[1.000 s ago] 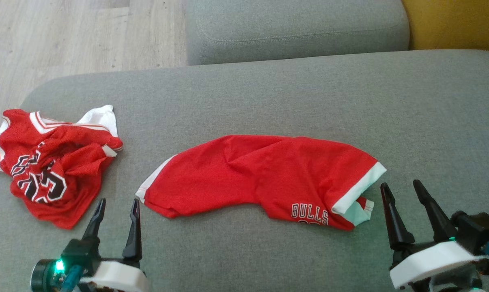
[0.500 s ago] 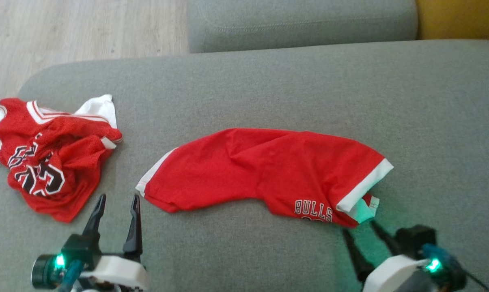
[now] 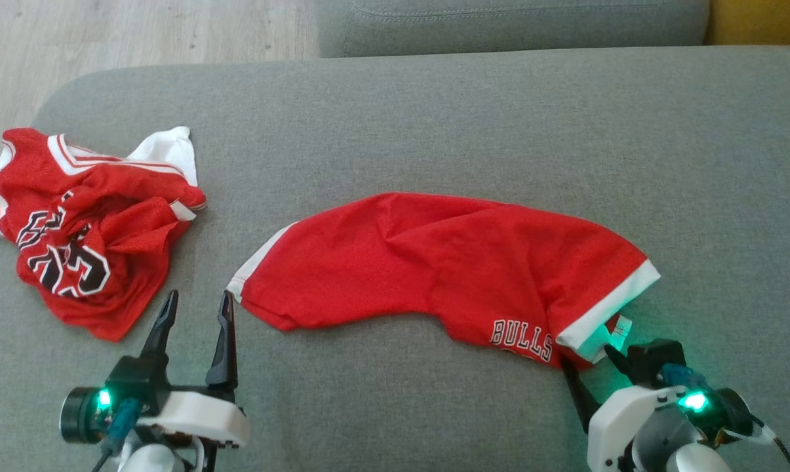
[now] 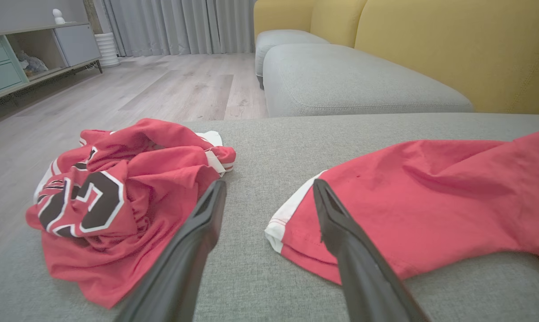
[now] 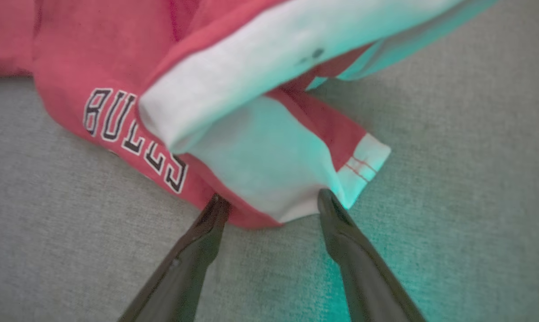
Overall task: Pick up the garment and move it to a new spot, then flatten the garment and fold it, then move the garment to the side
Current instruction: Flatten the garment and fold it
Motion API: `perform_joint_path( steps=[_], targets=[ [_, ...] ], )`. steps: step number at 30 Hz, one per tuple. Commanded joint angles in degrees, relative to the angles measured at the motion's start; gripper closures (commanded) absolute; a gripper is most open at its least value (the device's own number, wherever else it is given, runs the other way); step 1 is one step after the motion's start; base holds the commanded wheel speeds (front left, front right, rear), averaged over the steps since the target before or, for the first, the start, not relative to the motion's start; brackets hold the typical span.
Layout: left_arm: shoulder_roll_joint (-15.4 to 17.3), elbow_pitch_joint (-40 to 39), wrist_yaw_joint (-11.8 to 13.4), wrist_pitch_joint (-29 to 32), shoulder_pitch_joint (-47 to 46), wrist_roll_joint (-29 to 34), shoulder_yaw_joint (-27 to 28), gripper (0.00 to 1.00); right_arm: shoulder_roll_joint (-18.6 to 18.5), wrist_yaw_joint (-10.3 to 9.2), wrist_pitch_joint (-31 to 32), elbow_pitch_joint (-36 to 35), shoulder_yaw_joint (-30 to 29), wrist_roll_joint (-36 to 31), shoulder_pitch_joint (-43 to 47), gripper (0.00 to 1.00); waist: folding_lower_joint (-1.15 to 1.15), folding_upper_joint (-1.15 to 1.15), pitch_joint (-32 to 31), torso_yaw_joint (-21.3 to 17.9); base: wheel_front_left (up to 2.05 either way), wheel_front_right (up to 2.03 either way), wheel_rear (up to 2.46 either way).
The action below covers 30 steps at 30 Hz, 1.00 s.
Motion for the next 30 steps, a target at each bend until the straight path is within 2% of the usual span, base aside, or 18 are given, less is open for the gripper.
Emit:
perform_joint_path(
  steps=[1,3,4,8,12,18,23,26,30],
  targets=[
    [0.4,-1.2,0.0,-0.7,-3.0,-0.6,1.9,0.0,-0.5,-0.04,0.1,-0.6,0.8,-0.4,-2.1,0.0,0.0,0.0,0.2,0.1,0.0,0.0,0.0],
    [0.3,-0.8,-0.1,-0.9,-3.3,-0.8,1.8,0.0,-0.3,-0.04,0.7,1.1,0.8,-0.1,-2.5,0.75,0.0,0.0,0.3,0.2,0.0,0.0,0.0],
    [0.3,-0.7,-0.1,-0.9,-3.5,-0.8,1.7,0.0,-0.2,-0.04,0.5,1.6,0.8,0.0,-2.7,1.0,0.0,0.0,0.4,0.3,0.0,0.0,0.0],
    [0.2,-0.2,0.0,-1.3,-3.9,-1.0,1.7,0.0,0.2,-0.04,0.5,1.9,1.1,1.2,-2.9,1.0,0.0,0.0,0.6,0.2,0.0,0.0,0.0],
    [0.3,0.2,0.2,-1.6,-3.9,-1.2,1.8,0.0,0.6,-0.04,2.4,-1.4,3.8,4.4,-2.7,1.0,0.0,0.0,0.6,-0.3,0.0,0.0,0.0],
    [0.3,0.4,0.6,-1.6,-3.8,-1.3,1.6,0.0,-0.2,-0.04,8.7,-14.3,11.1,9.9,-2.9,1.0,0.0,0.0,0.3,-1.4,0.0,0.0,0.0],
    [0.3,0.6,0.8,-1.7,-3.9,-1.6,1.6,0.0,-2.8,-0.04,14.0,-26.5,20.4,15.1,-6.4,1.0,0.0,0.0,-0.2,-2.1,0.0,0.0,0.0],
    [0.3,0.7,0.8,-1.7,-3.9,-1.7,1.5,0.0,-2.9,-0.04,14.8,-32.5,26.1,18.8,-10.8,1.0,0.0,0.0,-0.7,-2.3,0.0,0.0,0.0],
    [0.2,0.8,1.0,-1.8,-3.9,-1.9,1.4,0.0,-1.8,-0.04,13.1,-36.2,29.7,21.3,-16.3,1.0,0.0,0.0,-1.0,-2.4,0.0,0.0,0.0]
  ],
)
